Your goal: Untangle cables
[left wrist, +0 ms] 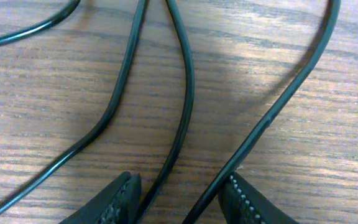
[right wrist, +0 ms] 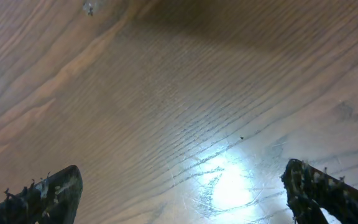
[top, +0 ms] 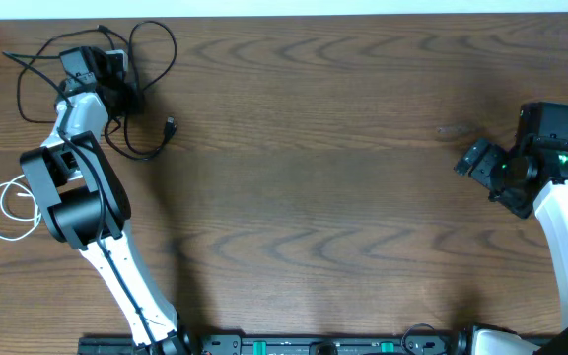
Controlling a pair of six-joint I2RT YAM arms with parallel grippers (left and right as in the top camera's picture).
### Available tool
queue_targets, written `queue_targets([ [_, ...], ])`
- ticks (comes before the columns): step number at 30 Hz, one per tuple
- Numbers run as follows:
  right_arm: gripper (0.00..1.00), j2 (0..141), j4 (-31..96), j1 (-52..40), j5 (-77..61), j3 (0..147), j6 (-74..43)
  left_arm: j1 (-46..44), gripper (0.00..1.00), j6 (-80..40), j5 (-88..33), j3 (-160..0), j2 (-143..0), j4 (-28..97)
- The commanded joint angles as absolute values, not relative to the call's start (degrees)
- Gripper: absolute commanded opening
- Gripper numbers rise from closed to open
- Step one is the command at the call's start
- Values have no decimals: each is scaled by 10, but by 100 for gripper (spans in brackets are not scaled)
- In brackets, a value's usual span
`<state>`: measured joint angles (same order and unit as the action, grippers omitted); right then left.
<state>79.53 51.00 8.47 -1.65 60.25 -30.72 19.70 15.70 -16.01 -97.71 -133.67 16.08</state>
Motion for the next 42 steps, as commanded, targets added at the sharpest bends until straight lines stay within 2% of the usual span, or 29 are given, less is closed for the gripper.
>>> queue_targets([
  [1,99,795,510,90,-10,602,-299,195,46,167,-159,-977,-1364,164],
  [2,99,795,510,90,-10,602,-299,195,45,169,-159,-977,-1364,163],
  [4,99,795,510,90,-10,602,-299,195,33,169,-159,-977,-1364,159],
  [7,99,795,510,90,-10,602,-299,195,8,185,-161,-977,-1364,159],
  [14,99,795,510,90,-10,602,-299,195,8,231,-168,-977,-1363,156],
  [23,99,795,510,90,-10,602,-299,195,8,360,-251,-977,-1360,152],
  [34,99,795,510,90,-10,602,-299,195,8,498,-251,-977,-1351,133],
  [38,99,795,510,90,-10,602,-299,195,8,510,-255,-977,-1346,103],
  [42,99,795,510,90,-10,602,-299,195,8,510,-308,-977,-1339,90],
])
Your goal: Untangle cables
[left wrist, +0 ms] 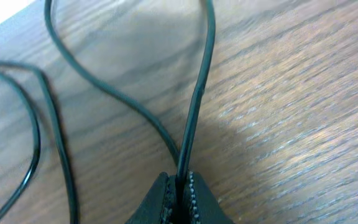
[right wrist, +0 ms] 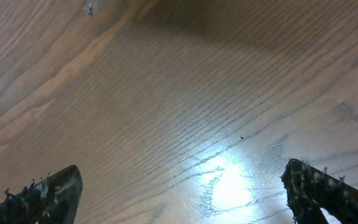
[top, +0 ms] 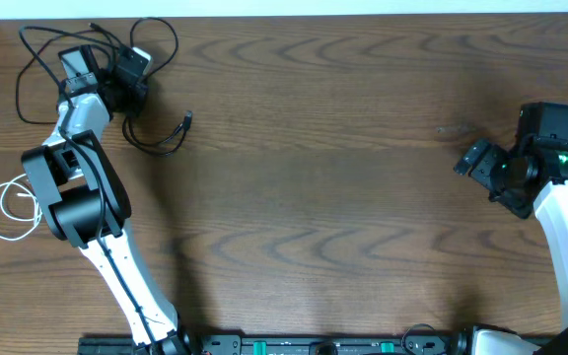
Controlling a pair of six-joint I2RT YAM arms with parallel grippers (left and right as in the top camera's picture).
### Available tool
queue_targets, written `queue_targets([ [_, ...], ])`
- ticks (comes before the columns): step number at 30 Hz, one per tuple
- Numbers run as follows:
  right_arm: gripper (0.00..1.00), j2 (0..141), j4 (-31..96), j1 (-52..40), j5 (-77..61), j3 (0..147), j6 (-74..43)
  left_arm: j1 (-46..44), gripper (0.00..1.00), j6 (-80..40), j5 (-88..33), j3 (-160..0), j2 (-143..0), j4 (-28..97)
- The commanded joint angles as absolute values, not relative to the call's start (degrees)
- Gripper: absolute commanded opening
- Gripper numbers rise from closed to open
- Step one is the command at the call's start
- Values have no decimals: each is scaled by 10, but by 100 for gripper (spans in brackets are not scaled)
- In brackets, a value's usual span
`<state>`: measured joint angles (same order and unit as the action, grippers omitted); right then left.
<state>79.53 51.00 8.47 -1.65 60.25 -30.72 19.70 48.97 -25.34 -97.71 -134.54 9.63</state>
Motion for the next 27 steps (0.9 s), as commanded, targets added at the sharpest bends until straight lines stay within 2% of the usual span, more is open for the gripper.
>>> queue_targets([
  [1,99,795,510,90,-10,602,-299,195,8,510,-321,-977,-1338,88],
  [7,99,795,510,90,-10,602,-299,196,9,509,-328,-977,-1337,93],
  [8,99,795,510,90,-10,602,-299,196,35,507,-319,-977,-1337,96],
  [9,99,795,510,90,-10,602,-299,196,51,502,-307,-977,-1337,97],
  [11,99,795,510,90,-10,602,-299,196,99,496,-283,-977,-1337,100],
  [15,99,795,510,90,-10,602,-299,196,99,458,-239,-977,-1335,100],
  [23,99,795,510,90,-10,602,-299,196,99,388,-235,-977,-1285,100],
  [27,99,795,510,90,-10,602,-299,196,98,305,-235,-977,-1229,102],
])
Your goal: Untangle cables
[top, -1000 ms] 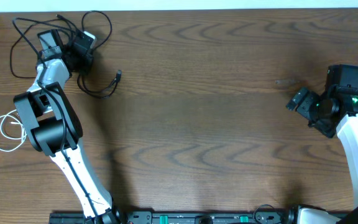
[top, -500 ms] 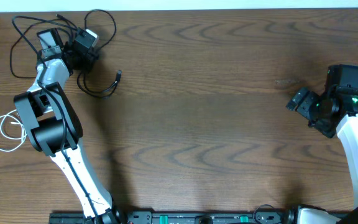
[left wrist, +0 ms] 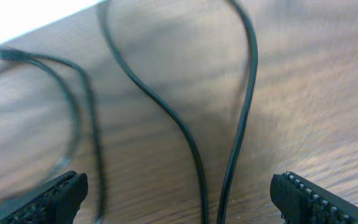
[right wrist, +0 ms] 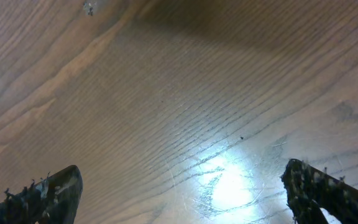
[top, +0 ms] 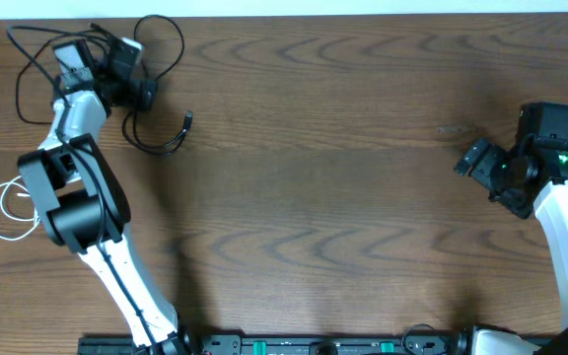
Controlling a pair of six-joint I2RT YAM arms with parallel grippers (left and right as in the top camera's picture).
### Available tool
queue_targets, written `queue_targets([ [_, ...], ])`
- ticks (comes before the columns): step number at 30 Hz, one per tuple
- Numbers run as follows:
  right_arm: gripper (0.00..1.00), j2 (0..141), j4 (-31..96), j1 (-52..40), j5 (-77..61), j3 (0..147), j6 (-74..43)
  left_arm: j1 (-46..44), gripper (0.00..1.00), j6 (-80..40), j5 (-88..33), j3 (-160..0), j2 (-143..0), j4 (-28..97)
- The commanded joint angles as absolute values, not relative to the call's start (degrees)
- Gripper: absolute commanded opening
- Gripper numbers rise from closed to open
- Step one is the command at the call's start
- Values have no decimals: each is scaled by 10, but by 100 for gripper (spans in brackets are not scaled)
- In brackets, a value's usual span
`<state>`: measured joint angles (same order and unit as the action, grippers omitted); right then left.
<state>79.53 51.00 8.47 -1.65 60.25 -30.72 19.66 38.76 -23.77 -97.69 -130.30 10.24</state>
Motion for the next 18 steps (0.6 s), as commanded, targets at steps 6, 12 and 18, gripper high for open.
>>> queue_targets([
  [6,99,795,510,90,-10,602,-299,196,99,18,-236,-977,-1115,170],
  [12,99,795,510,90,-10,602,-299,195,99,-171,-236,-977,-995,397],
  [18,99,795,510,90,-10,602,-299,196,98,-146,-244,-977,-950,585],
])
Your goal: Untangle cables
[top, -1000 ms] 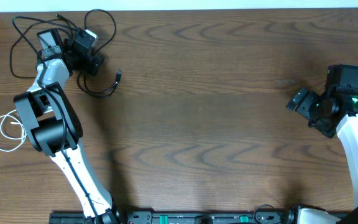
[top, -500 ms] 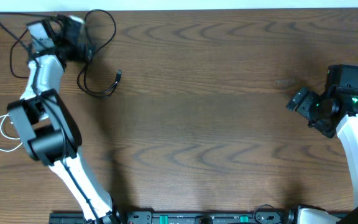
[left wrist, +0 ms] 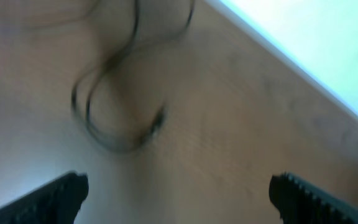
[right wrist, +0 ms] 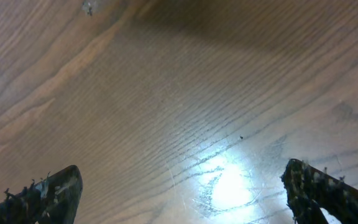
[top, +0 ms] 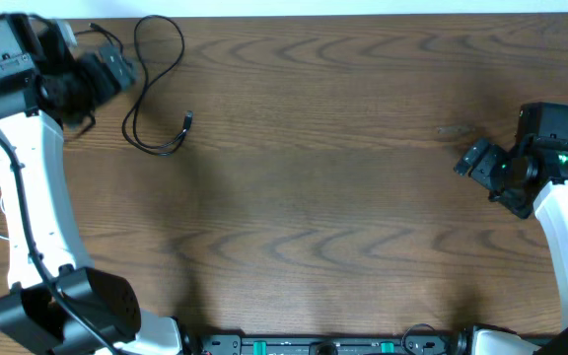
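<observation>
A black cable [top: 153, 84] lies at the table's far left as a long loop ending in a small plug [top: 186, 121]. More of its strands disappear behind my left gripper [top: 114, 71], which hangs open just left of the loop with nothing in it. The blurred left wrist view shows the loop [left wrist: 104, 121] and plug [left wrist: 158, 120] well ahead of the open left gripper [left wrist: 179, 199]. My right gripper [top: 481, 163] stands open at the far right over bare wood, also empty in its wrist view [right wrist: 179, 193].
A thin white cable peeks out beside the left arm at the table's left edge. The table's far edge [top: 314, 15] meets a white wall. A faint scuff mark [top: 452, 129] sits near the right gripper.
My left arm has swung to the left and its gripper has drawn back from the black cable, still open. The wrist camera now sees the whole loop from farther off. The right arm is unchanged.
My left gripper first stood open over several black strands. Then it was shut on one strand, and the cable's plug end lay farther right. Then it was open again with the strand free, and now it has drawn away from the cable. The right gripper stayed open and still.
</observation>
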Controlling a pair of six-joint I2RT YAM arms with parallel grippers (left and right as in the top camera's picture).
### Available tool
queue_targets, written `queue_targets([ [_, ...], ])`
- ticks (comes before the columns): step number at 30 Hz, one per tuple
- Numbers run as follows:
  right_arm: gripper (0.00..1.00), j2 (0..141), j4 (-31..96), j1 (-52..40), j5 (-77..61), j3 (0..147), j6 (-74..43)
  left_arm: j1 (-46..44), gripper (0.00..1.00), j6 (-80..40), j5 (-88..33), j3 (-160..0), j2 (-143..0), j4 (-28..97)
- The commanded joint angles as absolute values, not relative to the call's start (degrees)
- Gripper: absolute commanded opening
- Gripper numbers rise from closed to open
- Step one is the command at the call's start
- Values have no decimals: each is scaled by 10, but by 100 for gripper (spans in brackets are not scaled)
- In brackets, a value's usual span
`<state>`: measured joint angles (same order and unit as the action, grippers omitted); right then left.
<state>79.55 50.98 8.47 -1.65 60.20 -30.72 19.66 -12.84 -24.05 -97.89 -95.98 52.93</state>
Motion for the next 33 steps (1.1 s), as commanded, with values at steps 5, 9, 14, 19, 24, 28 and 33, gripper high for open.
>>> queue_targets([
  [5,99,795,510,90,-10,602,-299,195,98,-48,-294,-973,-907,701],
  [9,99,795,510,90,-10,602,-299,195,98,18,-353,-949,-859,732],
  [14,99,795,510,90,-10,602,-299,195,98,26,-356,-880,-777,739],
  [19,99,795,510,90,-10,602,-299,195,98,26,-357,-785,-689,738],
  [24,99,795,510,90,-10,602,-299,195,98,74,-456,-681,-590,739],
  [28,99,795,510,90,-10,602,-299,195,98,79,-475,-630,-522,763],
  [33,99,795,510,90,-10,602,-299,195,98,79,-472,-614,-464,834],
])
